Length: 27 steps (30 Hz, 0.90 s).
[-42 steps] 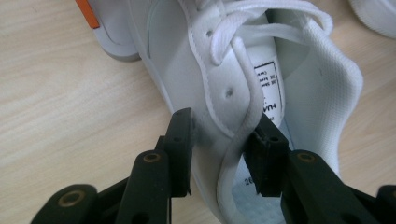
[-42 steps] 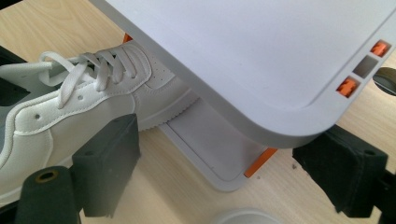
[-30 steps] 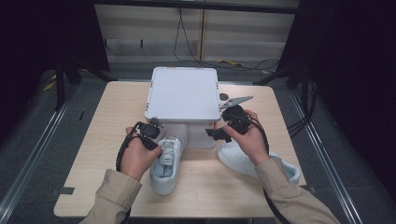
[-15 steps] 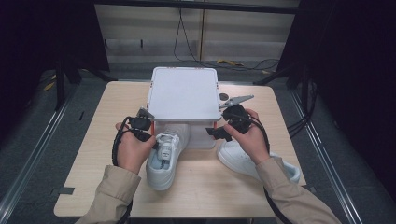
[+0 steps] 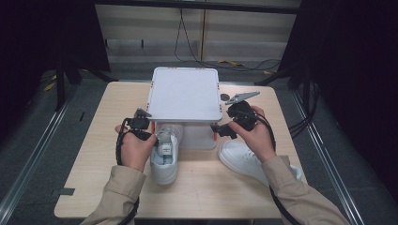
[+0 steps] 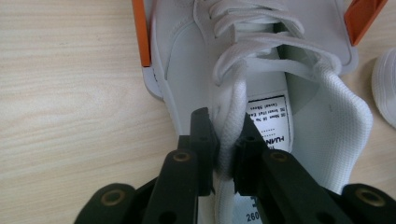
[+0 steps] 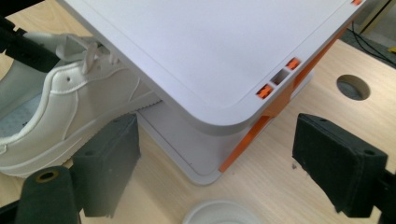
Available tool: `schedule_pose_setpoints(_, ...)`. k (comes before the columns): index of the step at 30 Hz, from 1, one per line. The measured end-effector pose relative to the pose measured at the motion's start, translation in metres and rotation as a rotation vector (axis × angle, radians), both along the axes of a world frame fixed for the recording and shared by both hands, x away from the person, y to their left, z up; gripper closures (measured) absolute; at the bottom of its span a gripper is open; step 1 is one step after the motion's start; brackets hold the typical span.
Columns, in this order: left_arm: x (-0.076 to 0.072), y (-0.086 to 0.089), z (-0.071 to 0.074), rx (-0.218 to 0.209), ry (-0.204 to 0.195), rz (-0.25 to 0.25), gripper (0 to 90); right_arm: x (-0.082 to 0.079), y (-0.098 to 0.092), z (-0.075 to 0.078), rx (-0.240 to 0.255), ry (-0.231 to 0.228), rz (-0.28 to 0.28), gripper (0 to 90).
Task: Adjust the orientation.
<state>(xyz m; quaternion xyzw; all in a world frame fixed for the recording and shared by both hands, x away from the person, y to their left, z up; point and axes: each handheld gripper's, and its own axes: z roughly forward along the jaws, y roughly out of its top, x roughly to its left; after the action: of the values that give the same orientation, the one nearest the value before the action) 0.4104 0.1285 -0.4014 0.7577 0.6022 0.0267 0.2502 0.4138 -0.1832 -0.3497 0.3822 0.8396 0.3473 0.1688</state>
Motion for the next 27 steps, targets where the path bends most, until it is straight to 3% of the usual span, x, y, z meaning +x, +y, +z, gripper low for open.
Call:
schedule_pose_setpoints(9, -0.01, 0.006, 0.002, -0.036, 0.004, -0.076, 63.1, 0.002, 0.002, 0.031, 0.025, -0.025, 0.001, 15.2)
schedule_pose_setpoints(12, -0.016, 0.009, 0.01, -0.04, -0.045, -0.1, 56.7, 0.006, 0.009, 0.04, 0.017, -0.042, -0.002, 15.9)
schedule_pose_setpoints(13, -0.02, 0.01, 0.016, -0.057, -0.058, -0.137, 53.7, 0.011, 0.018, 0.044, 0.009, -0.047, 0.005, 16.2)
schedule_pose_setpoints(19, -0.034, 0.011, 0.02, -0.04, -0.08, -0.212, 48.8, 0.025, 0.039, 0.043, 0.012, -0.034, 0.02, 19.0)
schedule_pose_setpoints(21, -0.039, 0.011, 0.016, -0.032, -0.077, -0.232, 51.0, 0.032, 0.048, 0.038, 0.004, -0.034, 0.019, 22.2)
schedule_pose_setpoints(24, -0.046, 0.013, 0.013, -0.029, -0.096, -0.253, 48.3, 0.038, 0.056, 0.031, 0.007, -0.023, 0.005, 24.5)
schedule_pose_setpoints(25, -0.052, 0.016, 0.01, -0.011, -0.123, -0.26, 45.1, 0.04, 0.06, 0.025, 0.005, -0.017, 0.0, 24.6)
schedule_pose_setpoints(27, -0.055, 0.019, 0.009, -0.01, -0.121, -0.26, 42.9, 0.041, 0.062, 0.02, -0.004, -0.008, -0.001, 24.5)
